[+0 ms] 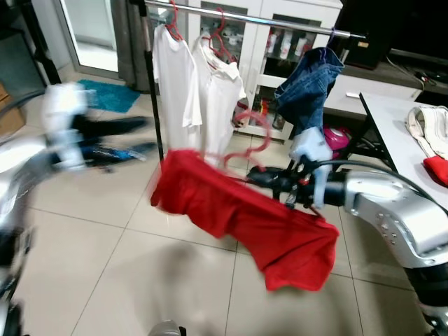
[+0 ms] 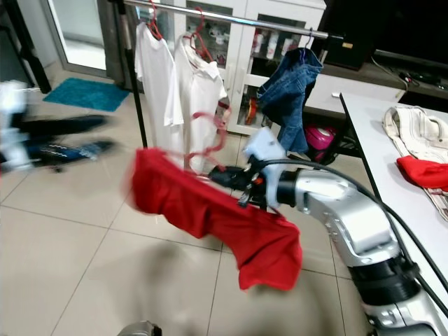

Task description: Hang hanger

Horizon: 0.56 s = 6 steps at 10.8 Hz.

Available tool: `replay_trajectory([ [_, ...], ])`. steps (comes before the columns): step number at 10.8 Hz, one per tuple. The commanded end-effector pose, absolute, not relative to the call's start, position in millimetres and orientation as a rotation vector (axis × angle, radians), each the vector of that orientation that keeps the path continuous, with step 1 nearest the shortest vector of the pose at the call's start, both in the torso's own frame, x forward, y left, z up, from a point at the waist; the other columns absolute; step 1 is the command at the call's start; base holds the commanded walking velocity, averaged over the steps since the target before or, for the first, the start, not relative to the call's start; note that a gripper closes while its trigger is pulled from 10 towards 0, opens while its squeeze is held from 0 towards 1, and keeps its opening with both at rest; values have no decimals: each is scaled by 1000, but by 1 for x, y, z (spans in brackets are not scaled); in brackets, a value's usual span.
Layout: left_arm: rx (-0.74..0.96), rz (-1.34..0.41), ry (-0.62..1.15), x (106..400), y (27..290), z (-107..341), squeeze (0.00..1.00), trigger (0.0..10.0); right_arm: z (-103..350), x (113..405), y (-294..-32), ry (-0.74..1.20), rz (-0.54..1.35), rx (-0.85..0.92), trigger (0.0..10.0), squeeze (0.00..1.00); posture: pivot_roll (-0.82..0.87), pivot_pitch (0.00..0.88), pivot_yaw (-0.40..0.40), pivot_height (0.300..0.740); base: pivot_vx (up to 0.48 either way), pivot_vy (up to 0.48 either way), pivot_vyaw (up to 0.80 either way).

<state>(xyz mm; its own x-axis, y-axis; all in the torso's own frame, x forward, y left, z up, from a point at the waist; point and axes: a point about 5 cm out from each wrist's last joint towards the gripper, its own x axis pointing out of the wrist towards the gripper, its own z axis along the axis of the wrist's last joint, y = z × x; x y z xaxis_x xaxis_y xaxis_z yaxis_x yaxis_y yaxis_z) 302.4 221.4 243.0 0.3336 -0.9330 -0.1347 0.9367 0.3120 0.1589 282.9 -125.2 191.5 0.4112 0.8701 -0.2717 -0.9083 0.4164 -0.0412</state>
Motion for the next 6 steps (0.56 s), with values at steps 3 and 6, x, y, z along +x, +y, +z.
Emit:
replay_trajectory([
  [3,274,-1480,166,295,200,239,0,10000,205,277,-112,148,1239,-231,10000,0,-13,0,-37,740,0,0,0],
  [6,318,-1527,204,308,194,235,0,10000,208,269,-105,128,1338,-233,10000,0,-18,0,-22,740,0,0,0],
])
